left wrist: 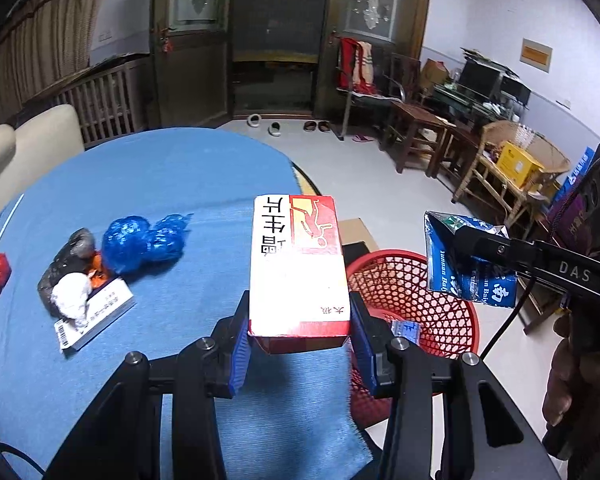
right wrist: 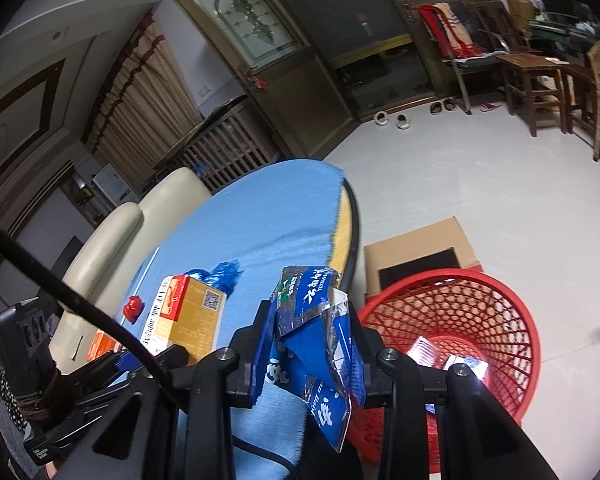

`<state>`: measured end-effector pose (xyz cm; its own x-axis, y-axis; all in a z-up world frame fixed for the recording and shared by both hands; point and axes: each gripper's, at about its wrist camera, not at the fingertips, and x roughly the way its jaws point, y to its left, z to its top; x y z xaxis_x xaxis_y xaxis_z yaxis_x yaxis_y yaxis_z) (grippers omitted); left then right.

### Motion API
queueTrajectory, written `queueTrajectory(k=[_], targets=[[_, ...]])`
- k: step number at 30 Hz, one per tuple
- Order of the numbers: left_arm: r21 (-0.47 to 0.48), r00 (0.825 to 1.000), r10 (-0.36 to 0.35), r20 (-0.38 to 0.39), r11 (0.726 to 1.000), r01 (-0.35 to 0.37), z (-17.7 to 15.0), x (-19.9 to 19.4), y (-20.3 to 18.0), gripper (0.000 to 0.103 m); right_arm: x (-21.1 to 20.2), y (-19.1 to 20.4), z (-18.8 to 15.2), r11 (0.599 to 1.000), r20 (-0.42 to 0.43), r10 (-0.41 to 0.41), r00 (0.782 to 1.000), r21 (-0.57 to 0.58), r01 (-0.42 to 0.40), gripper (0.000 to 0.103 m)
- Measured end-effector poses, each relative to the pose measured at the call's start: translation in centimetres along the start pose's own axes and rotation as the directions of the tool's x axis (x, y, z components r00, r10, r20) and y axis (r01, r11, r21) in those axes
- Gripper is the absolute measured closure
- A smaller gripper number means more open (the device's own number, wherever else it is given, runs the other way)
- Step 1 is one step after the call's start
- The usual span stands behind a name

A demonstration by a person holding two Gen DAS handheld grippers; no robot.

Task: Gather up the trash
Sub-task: 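Lift and carry the medicine box and blue wrapper toward the red wastebasket, then open the right tool over the basket while the left tool releases the box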

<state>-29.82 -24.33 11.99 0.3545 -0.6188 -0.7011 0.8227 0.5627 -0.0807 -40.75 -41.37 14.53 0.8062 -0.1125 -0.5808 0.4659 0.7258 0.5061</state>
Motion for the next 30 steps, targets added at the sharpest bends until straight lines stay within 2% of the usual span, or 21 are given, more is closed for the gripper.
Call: queueTrajectory(k=[9, 20, 30], targets=[[0.048, 0.999, -0.039, -0.006, 0.998, 0.039, 0.5, 0.6, -2.5, 0.057, -0.8, -3.6, -0.1, 0.997, 0.004, -0.059, 0.998, 0.059, 0.059, 0.068], [0.088, 0.998, -0.067, -0.021, 0.994, 0.069, 0.6, 1.6, -4.2, 0.057, -0.4, -6.7, -0.9, 0.988, -0.030, -0.113, 0.993, 0.105, 0.116, 0.068], [0.101, 0.996, -0.071, -0.050, 0.992, 0.076, 0.8, 3.0, -5.1, 0.057, 2.9, -9.6, -2.4, 0.977, -0.126, -0.159, 0.979, 0.121, 0.174, 0.068]])
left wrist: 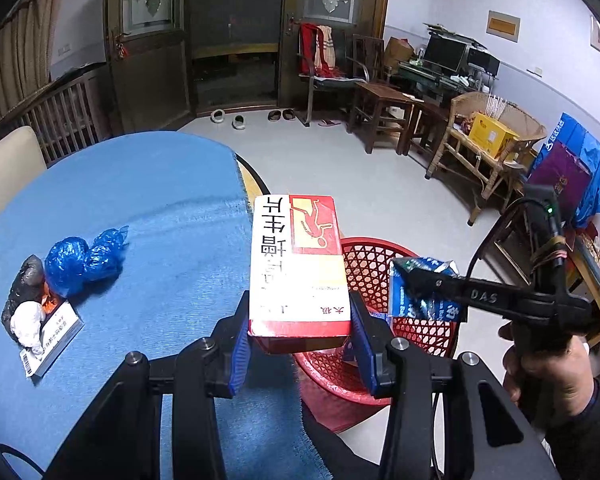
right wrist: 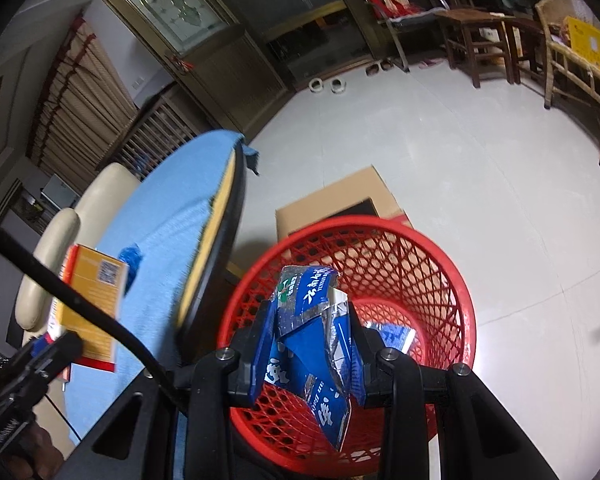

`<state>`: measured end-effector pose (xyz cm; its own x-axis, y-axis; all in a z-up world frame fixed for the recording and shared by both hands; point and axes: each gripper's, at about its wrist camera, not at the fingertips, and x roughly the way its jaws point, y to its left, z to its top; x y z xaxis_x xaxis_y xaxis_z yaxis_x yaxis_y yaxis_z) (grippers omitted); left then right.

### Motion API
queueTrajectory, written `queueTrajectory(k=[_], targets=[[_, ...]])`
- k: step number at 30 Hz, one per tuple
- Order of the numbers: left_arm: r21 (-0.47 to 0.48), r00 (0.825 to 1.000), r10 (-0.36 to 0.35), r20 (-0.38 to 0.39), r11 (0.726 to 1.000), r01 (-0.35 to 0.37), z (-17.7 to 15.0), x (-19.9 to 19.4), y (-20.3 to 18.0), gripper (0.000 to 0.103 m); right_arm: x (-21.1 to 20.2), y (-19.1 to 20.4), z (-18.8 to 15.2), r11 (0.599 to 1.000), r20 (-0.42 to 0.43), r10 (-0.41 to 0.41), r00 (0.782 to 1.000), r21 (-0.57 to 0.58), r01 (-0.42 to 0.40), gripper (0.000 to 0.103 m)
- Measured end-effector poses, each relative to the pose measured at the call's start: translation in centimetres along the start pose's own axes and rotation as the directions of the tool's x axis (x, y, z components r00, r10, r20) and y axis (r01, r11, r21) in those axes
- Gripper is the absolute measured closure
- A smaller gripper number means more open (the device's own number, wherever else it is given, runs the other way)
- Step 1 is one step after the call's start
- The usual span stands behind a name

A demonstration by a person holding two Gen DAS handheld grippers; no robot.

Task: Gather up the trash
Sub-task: 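Open the right tool over the basket while the left tool releases the box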

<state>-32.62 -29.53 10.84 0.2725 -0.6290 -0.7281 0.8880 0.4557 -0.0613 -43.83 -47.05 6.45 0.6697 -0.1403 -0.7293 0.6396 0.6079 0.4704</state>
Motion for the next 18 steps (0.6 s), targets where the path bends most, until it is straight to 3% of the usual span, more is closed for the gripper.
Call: queueTrajectory(k=[3, 4, 5, 7, 11, 18], targets=[[0.007, 1.000, -0.007, -0.009, 1.000, 0.007, 0.1, 0.5, -0.6, 0.057, 0.7, -0.8, 0.0, 0.999, -0.014, -0.049, 0.999, 0.020, 0.049, 0.066], [0.010, 1.000, -0.010, -0.013, 1.000, 0.010, 0.1, 0.7, -0.7, 0.057, 1.1, -1.2, 0.0, 0.997, -0.029, -0.070, 0.997, 0.035, 0.071, 0.057], [0.015, 1.000, -0.013, -0.019, 1.000, 0.013, 0.1, 1.0, -1.0, 0.057, 1.3, -1.6, 0.0, 0.995, -0.042, -0.085, 0.996, 0.049, 0.087, 0.028], [0.029, 0.999, -0.019, -0.029, 0.999, 0.020, 0.2, 1.4, -1.2, 0.057, 1.7, -2.7, 0.0, 0.990, -0.059, -0.113, 0.992, 0.079, 0.118, 0.011], [0.051, 0.999, -0.034, -0.041, 0.998, 0.036, 0.6, 2.2, -2.3, 0.057, 0.5, -3.7, 0.3, 0.986, -0.017, -0.114, 0.993, 0.118, 0.115, 0.011], [0.114, 0.994, -0.059, -0.092, 0.991, 0.070, 0.5, 4.2, -4.9, 0.057, -4.9, -4.4, 2.5, 0.982, 0.189, -0.115, 0.975, 0.171, 0.082, 0.011]])
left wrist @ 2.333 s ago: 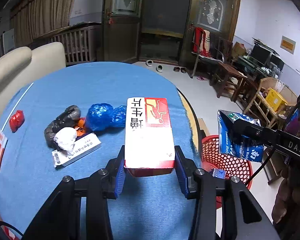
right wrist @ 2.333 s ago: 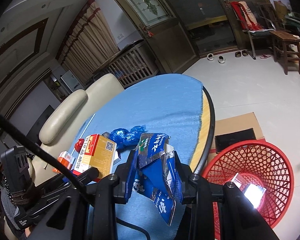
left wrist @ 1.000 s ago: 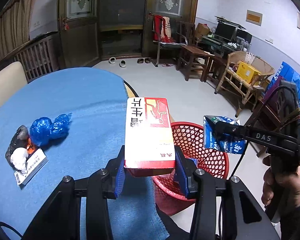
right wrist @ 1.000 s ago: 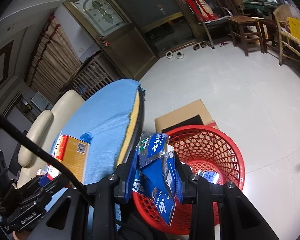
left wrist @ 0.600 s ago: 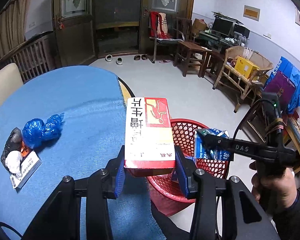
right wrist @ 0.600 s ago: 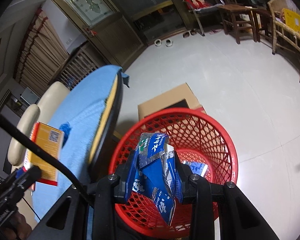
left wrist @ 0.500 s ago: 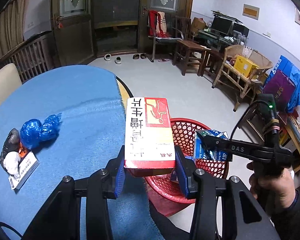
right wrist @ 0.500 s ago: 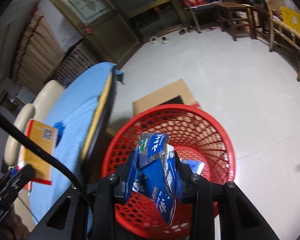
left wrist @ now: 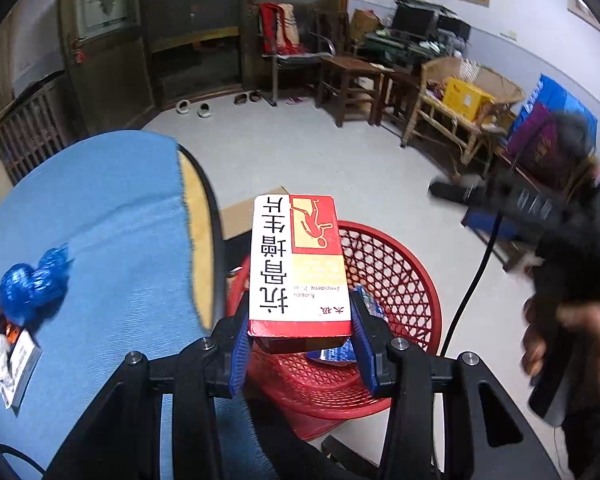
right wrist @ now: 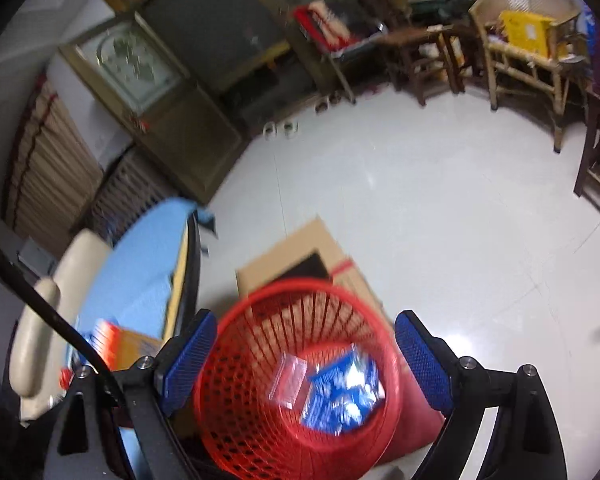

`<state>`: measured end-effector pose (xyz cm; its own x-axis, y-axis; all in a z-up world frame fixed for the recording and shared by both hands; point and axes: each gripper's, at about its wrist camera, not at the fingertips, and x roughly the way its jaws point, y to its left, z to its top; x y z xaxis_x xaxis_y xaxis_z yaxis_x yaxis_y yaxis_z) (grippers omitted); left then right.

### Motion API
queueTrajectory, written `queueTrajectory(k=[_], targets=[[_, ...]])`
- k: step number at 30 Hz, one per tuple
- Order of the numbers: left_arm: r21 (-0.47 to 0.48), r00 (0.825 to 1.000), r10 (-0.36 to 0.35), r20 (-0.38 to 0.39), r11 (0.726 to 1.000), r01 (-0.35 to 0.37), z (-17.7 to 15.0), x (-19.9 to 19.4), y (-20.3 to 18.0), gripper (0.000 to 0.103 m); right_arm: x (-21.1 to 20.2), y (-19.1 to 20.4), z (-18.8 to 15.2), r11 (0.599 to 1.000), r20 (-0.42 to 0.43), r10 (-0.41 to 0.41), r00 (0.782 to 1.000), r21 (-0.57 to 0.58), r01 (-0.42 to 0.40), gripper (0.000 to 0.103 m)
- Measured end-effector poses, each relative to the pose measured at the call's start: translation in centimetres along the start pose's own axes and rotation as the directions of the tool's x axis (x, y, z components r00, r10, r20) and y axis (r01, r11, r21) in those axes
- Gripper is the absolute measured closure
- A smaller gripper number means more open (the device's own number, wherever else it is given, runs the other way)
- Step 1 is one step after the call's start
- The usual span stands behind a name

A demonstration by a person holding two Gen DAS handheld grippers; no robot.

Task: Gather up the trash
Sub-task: 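Open the right tool over the basket while the left tool releases the box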

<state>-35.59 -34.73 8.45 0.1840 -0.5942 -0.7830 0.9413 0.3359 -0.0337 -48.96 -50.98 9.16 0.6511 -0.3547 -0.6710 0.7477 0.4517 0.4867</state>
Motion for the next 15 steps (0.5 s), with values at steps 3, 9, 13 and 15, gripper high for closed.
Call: queueTrajectory(k=[3, 9, 13, 15], targets=[[0.022, 1.000, 0.003, -0.021, 1.000, -0.003, 0.1, 1.0, -0.7, 0.057, -1.4, -0.6, 1.0, 1.000, 0.057, 0.001, 0.998, 0.030, -0.003, 0.011], [0.061, 0.997, 0.018, -0.079, 0.998, -0.013, 0.2, 3.2, -1.9, 0.051, -1.8, -1.7, 1.3, 0.996, 0.062, 0.008, 0.998, 0.085, -0.013, 0.011], [0.098, 0.988, 0.055, -0.143, 0.994, -0.041, 0.0, 4.9, -2.5, 0.026, -2.5, -1.7, 1.4, 0.997, 0.074, 0.013, 0.997, 0.081, -0.019, 0.011], [0.123, 0.986, 0.071, -0.152, 0.991, -0.052, -0.3, 5.1, -2.9, 0.026, -2.9, -1.4, 1.5, 0.997, 0.083, 0.015, 0.996, 0.071, -0.021, 0.011]])
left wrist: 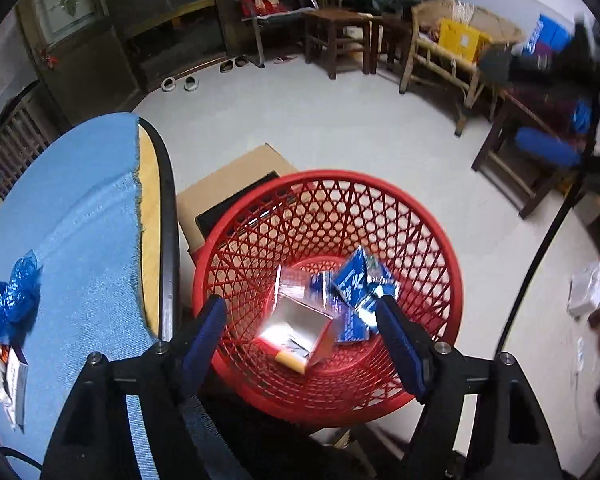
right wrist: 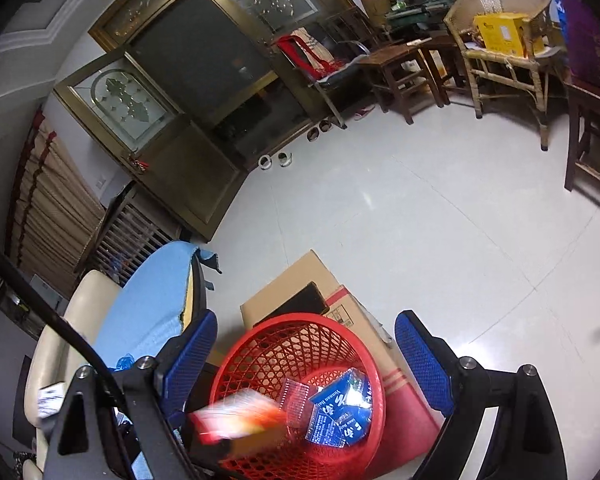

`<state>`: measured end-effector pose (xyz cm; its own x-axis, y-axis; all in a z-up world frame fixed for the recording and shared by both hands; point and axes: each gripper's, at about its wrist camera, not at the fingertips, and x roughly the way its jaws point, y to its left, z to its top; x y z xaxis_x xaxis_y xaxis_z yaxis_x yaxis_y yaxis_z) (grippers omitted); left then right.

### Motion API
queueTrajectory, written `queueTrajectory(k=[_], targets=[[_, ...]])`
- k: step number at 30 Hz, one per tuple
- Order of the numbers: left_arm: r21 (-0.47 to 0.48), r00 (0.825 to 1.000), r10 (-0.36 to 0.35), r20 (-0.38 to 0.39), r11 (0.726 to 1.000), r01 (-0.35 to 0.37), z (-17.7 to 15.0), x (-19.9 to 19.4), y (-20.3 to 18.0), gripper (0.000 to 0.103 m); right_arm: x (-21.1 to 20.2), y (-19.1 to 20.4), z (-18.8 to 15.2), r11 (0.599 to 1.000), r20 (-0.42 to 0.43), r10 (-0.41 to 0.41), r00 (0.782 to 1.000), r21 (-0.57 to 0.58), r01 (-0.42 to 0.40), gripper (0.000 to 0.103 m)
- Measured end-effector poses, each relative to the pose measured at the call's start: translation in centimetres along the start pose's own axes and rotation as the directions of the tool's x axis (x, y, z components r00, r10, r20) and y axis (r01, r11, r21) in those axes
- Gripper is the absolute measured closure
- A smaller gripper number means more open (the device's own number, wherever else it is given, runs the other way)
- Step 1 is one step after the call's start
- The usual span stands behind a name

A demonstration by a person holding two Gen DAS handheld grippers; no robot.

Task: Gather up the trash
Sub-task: 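Open the right tool over the basket while the left tool releases the box, then move both tools back toward the remaining trash on the table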

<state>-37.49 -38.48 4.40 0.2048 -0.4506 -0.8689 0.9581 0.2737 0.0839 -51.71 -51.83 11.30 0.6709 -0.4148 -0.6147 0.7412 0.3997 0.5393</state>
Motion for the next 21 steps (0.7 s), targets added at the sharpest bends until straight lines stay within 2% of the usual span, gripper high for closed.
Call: queueTrajectory(k=[6, 12, 18, 21], targets=[[-0.027, 0.999, -0.009, 0.038, 1.000, 0.010, -0.5, -1.8, 1.0, 0.025, -0.3, 1.4, 0.1, 0.999, 0.012, 0.007, 1.000, -0.034, -0.007, 0.011], [-0.132, 0.995, 0.000, 0.103, 0.991, 0.014, -0.9, -4.5, 4.4, 0.025, 0.0, 3.6, -0.4, 0.997, -0.005, 0.013, 1.000, -0.080, -0.013, 0.011], [-0.262, 0.987, 0.034, 0.159, 0.965, 0.009, -2.8, -7.3, 8.6, 0.025, 1.0, 7.5, -1.8, 0.987, -0.050, 0.045, 0.998, -0.150, -0.052, 0.011], [-0.336, 0.980, 0.070, 0.187, 0.942, -0.003, -4.5, -9.0, 11.1, 0.025, 2.1, 10.7, -3.3, 0.974, -0.092, 0.071, 0.993, -0.207, -0.089, 0.011]])
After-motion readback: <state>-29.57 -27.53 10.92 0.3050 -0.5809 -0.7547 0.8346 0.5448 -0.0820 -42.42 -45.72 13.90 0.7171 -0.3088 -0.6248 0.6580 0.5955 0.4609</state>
